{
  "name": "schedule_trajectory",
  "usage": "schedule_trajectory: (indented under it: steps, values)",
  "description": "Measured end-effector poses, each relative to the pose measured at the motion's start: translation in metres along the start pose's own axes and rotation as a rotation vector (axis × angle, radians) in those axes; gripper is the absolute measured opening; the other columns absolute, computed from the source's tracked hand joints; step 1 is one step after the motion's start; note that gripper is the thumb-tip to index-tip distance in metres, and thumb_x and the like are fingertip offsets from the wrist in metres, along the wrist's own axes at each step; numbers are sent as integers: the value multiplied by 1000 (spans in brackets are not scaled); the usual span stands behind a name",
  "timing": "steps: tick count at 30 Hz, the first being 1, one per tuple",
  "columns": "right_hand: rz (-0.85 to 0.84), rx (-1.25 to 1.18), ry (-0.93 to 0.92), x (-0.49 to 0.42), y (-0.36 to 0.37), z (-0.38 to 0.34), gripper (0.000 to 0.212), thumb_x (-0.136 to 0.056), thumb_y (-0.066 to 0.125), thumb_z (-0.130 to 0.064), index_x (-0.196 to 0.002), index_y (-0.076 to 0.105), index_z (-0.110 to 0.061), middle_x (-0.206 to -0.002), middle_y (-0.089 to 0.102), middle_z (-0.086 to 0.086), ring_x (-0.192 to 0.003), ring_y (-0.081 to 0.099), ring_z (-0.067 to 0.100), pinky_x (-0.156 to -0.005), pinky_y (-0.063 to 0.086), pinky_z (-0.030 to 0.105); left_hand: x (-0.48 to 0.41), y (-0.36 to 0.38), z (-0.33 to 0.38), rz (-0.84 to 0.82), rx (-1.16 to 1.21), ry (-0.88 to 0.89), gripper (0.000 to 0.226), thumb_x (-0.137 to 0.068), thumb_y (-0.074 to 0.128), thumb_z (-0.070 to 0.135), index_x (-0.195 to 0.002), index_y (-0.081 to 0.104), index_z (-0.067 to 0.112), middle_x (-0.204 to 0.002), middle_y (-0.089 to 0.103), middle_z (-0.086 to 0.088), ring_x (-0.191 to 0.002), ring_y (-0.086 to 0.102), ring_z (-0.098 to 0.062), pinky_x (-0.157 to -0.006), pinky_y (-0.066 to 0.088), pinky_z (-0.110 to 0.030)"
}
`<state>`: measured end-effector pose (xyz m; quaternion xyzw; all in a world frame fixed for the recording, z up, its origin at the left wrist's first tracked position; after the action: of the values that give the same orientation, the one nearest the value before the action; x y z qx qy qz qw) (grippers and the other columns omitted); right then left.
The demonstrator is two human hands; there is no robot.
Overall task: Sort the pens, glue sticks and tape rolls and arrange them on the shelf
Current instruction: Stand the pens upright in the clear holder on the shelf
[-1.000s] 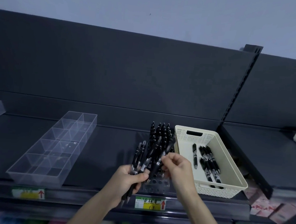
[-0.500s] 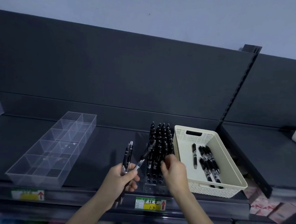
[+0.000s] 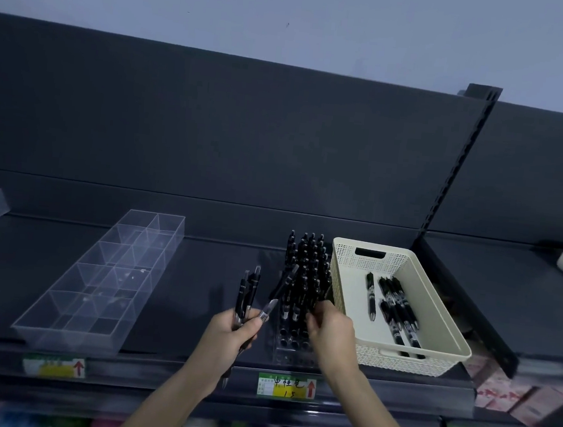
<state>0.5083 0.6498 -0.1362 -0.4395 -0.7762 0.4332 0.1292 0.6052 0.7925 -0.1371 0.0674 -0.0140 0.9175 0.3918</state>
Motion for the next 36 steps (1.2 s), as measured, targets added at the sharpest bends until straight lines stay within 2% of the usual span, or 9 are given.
schedule_trajectory:
  steps: [5, 8, 12, 16, 20, 27, 31, 34, 36]
  values:
    - [41, -47, -6, 5, -11, -1, 24, -92, 53, -22, -111, 58, -8, -95, 70, 7, -83, 64, 20, -74, 51, 26, 2, 6, 3, -8, 11, 7, 11, -91, 55, 10, -89, 64, 17, -70, 56, 2, -69, 53, -11, -71, 44, -22]
    - [92, -236, -32, 13, -26, -11, 11, -89, 59, -20, -95, 65, -13, -79, 67, -4, -74, 61, 13, -68, 49, 18, 3, 11, 4, -16, 33, 17, 12, -90, 56, 10, -88, 64, 18, -71, 60, 4, -71, 55, -10, -73, 45, -22]
    - [-31, -507, -25, 21, -35, -30, 9, -85, 64, -20, -77, 66, -18, -63, 59, -13, -60, 52, 2, -58, 40, 13, 3, 20, 6, -41, 33, 48, 11, -89, 58, 9, -89, 64, 18, -69, 60, 8, -66, 54, -5, -66, 43, -17]
    - [-45, -584, 54, 20, -34, -33, 30, -83, 67, -24, -58, 52, -17, -52, 46, -8, -50, 40, 8, -53, 36, 24, 3, 32, 9, -65, -14, 115, 13, -89, 58, 7, -85, 61, 18, -74, 58, 7, -67, 53, -1, -62, 44, -7]
    - [-54, -621, 90, 18, -37, -29, 33, -83, 66, -18, -55, 49, -12, -55, 53, 7, -49, 44, 16, -51, 38, 28, 2, 38, 9, -71, -41, 107, 11, -92, 54, 15, -88, 62, 23, -85, 65, 7, -80, 59, -2, -67, 45, -8]
    - [-132, -730, 118, 18, -40, -23, 26, -87, 57, -4, -61, 56, -7, -56, 60, 4, -51, 56, 8, -47, 44, 18, 2, 42, 10, -130, -113, 85, 18, -91, 55, 11, -83, 63, 24, -77, 63, 6, -73, 58, -5, -71, 45, -14]
    - [-91, -701, 149, 15, -44, -21, 24, -87, 60, -8, -63, 57, -5, -58, 63, 8, -54, 58, 14, -50, 49, 23, 1, 41, 11, -132, -137, 92, 17, -92, 54, 13, -86, 63, 25, -79, 63, 10, -70, 56, 1, -65, 44, -7]
    - [53, -490, 83, 6, -61, -15, 21, -87, 59, -10, -66, 60, -8, -62, 63, 3, -58, 58, 15, -59, 48, 27, -1, 32, 9, -111, -160, 56, 15, -96, 48, 18, -91, 62, 21, -66, 52, 7, -57, 47, -4, -54, 41, -15]
    - [143, -309, 28, -1, -70, -10, 20, -87, 58, -13, -67, 59, -8, -62, 61, 2, -60, 56, 17, -57, 42, 26, -2, 23, 7, -110, -131, 22, 16, -97, 45, 24, -93, 57, 14, -53, 38, 8, -45, 33, -6, -44, 31, -20]
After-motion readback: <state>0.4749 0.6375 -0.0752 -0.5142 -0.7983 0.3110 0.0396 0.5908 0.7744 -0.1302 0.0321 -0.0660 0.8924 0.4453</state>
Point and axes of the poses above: each hand's wrist, its own x-axis away from the middle knuckle, its own y-axis out of the palm, z = x × y, the point moved 2 cm from there along -x, towards the middle knuckle
